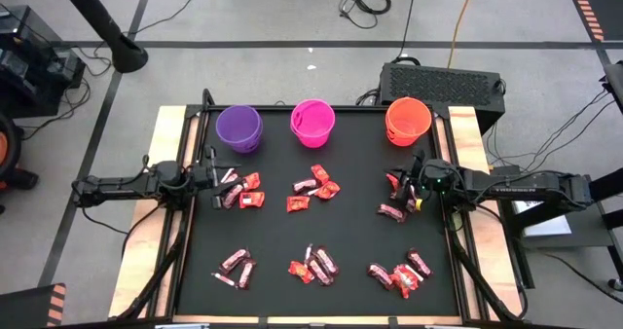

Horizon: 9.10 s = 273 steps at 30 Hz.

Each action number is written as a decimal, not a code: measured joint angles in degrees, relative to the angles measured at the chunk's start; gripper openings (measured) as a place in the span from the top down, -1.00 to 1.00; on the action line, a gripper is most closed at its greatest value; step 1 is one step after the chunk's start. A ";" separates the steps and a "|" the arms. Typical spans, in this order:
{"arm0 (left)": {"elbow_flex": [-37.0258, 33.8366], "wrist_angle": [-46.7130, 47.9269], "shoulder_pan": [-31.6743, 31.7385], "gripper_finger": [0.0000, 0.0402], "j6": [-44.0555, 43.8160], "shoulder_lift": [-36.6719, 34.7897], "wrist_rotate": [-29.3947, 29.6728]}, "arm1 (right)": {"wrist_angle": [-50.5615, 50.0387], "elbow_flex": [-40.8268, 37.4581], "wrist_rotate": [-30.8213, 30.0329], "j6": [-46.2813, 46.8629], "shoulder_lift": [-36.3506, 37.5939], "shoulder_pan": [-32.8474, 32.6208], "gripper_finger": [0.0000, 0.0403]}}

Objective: Sort candy by brand, put in halloween buckets
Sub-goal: Put the brown chocolate bar into the purple bucket

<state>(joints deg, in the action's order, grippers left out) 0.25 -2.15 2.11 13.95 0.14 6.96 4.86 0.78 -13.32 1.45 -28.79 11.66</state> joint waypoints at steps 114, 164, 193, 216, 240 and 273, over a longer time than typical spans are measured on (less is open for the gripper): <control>108.19 -10.48 -2.78 0.03 2.86 148.93 -14.49 | 27.36 4.50 1.21 5.33 -15.46 -14.03 1.00; 107.89 -15.60 -4.63 -0.27 3.07 147.65 -13.22 | 30.71 4.48 -10.57 3.70 -13.93 -14.00 1.00; 127.25 -6.55 -4.34 -0.31 2.46 159.82 -11.86 | 29.67 4.48 -10.36 -0.26 0.64 -14.03 1.00; 127.01 7.63 -3.85 0.93 3.63 154.55 -10.25 | 28.36 4.48 -10.19 -0.63 0.64 -14.03 1.00; 124.83 74.94 4.03 0.92 3.64 116.98 -6.89 | 26.44 4.48 -10.56 -0.88 0.60 -14.03 1.00; 54.97 50.36 42.19 0.92 -9.23 70.41 10.16 | 35.29 4.52 -10.58 5.34 -7.78 -14.01 1.00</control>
<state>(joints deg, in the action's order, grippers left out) 55.22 48.21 44.30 4.72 70.55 17.12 40.15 5.30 -23.90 6.79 -36.57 -2.35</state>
